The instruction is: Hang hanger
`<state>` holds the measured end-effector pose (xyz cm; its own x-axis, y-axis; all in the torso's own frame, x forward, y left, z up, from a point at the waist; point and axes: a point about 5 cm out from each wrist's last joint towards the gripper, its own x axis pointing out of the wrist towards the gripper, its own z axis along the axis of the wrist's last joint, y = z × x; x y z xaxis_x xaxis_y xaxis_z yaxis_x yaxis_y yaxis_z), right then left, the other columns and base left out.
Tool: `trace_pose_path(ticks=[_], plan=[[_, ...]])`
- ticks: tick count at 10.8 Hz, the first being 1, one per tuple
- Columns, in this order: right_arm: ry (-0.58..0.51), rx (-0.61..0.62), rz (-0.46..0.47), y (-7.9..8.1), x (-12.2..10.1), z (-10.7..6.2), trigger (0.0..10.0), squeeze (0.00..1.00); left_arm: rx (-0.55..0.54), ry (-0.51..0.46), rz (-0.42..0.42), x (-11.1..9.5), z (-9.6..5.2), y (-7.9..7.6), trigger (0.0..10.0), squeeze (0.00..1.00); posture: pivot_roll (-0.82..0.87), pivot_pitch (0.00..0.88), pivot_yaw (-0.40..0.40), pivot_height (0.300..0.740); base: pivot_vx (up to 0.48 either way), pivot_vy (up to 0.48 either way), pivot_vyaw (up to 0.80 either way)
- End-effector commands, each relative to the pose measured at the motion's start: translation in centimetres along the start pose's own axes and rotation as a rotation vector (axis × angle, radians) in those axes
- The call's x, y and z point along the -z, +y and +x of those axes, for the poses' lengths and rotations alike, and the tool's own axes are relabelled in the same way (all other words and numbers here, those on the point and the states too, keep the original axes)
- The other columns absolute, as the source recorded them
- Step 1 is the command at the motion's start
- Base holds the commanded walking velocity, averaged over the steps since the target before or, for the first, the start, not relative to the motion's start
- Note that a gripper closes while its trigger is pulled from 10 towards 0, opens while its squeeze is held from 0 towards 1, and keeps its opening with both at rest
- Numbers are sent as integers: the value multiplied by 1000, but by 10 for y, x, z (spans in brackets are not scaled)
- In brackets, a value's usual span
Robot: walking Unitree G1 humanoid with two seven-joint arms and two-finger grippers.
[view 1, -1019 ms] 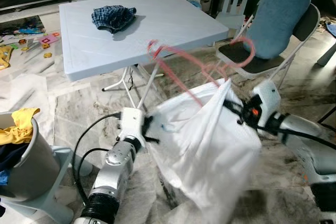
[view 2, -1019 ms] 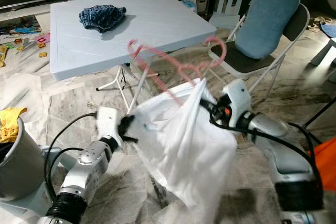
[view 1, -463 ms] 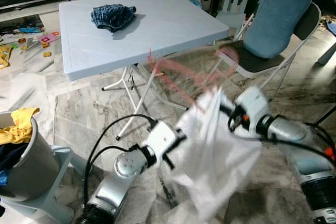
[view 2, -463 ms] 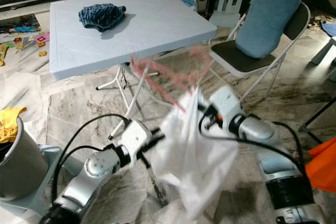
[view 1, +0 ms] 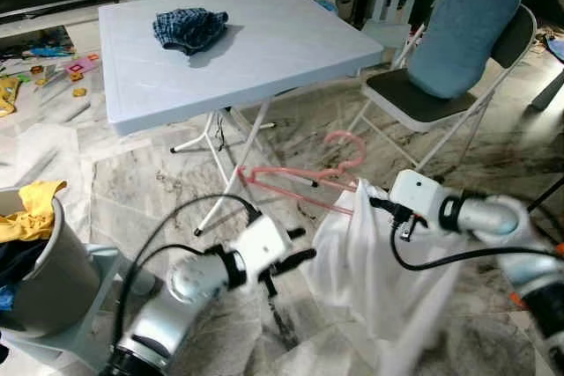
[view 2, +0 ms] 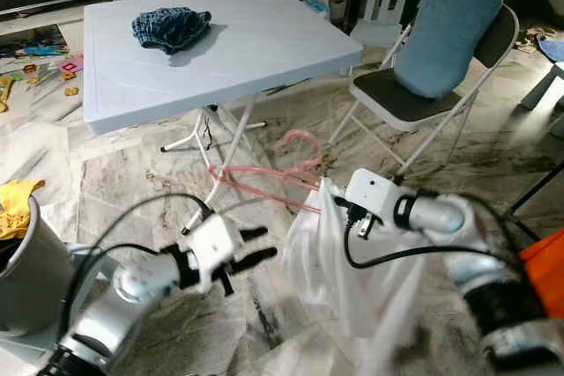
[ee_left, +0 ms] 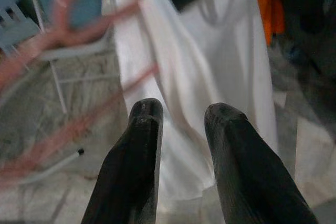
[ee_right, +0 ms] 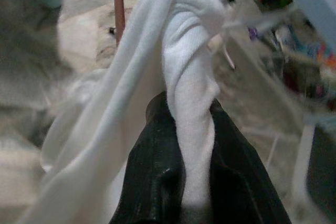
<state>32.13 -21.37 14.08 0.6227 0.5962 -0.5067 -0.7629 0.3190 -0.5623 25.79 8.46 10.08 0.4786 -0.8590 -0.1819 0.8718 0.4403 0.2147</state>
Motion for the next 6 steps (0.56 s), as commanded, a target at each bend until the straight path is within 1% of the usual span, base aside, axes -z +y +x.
trace_pose_path(ticks=[1, 2, 3, 4, 6], plan=[[-18, -50, -92, -6, -6, -4, 10000, 0, -14, -14, 0, -4, -9, 11, 10000, 1000, -190, 22, 2, 740, 0, 0, 0], [-13, -87, -114, -6, -5, -7, 10000, 0, -16, -5, -6, -2, -14, 15, 10000, 1000, -188, 23, 0, 740, 0, 0, 0], [-15, -141, -140, -6, -4, -11, 10000, 0, 11, 6, -7, -1, -20, 18, 10000, 1000, -188, 24, 0, 740, 0, 0, 0], [-18, -205, -150, -6, -4, -16, 10000, 0, 22, 14, 13, -2, -25, 22, 10000, 1000, -187, 24, -1, 740, 0, 0, 0], [-1, -274, -180, -7, -1, -23, 10000, 0, 31, 8, 12, -7, -29, 28, 10000, 1000, -187, 23, 0, 740, 0, 0, 0]])
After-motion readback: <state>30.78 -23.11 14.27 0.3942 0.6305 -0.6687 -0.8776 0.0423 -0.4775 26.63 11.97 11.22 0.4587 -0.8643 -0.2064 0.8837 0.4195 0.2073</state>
